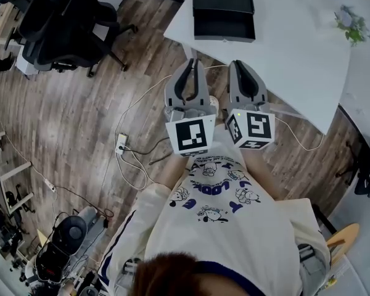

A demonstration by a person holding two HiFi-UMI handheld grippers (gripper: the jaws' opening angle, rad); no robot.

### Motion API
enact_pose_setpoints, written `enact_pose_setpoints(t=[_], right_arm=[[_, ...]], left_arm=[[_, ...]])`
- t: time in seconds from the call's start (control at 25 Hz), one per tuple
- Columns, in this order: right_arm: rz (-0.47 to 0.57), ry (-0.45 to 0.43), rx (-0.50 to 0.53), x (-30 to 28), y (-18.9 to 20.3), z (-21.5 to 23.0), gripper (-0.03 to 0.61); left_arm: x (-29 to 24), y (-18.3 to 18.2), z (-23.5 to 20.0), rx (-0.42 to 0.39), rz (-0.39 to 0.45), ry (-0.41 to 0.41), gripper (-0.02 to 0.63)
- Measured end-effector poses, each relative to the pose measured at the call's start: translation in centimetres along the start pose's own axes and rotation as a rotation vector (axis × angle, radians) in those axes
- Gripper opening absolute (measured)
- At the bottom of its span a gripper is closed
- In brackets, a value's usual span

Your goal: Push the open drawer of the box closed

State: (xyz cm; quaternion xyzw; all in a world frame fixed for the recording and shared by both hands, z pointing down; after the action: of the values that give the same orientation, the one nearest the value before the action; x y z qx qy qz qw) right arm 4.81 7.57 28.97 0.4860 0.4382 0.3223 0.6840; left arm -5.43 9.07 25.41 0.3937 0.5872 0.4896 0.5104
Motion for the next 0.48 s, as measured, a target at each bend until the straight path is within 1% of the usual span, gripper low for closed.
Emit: enact_pose_setpoints(t=[0.48], right_arm=[[-0.037,-0.037,0.005,-6.2,-1.4,4.4,0.043]], left_arm=[[-7.4,-0.9,0.2,0.0,-0.034,-0.037,0.031]])
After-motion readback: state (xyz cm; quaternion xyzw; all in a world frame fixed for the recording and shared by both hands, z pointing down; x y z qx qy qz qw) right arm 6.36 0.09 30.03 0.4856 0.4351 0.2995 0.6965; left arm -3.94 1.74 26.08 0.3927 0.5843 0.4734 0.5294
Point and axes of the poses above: the fingertips, and each gripper's own axes: x backward along the fingers, z to its right, y out of its underside, the point moved 1 cm from there along x, backward along the fingers, and after that the axes turned 8 degrees about -z, right-handed, at the moved point
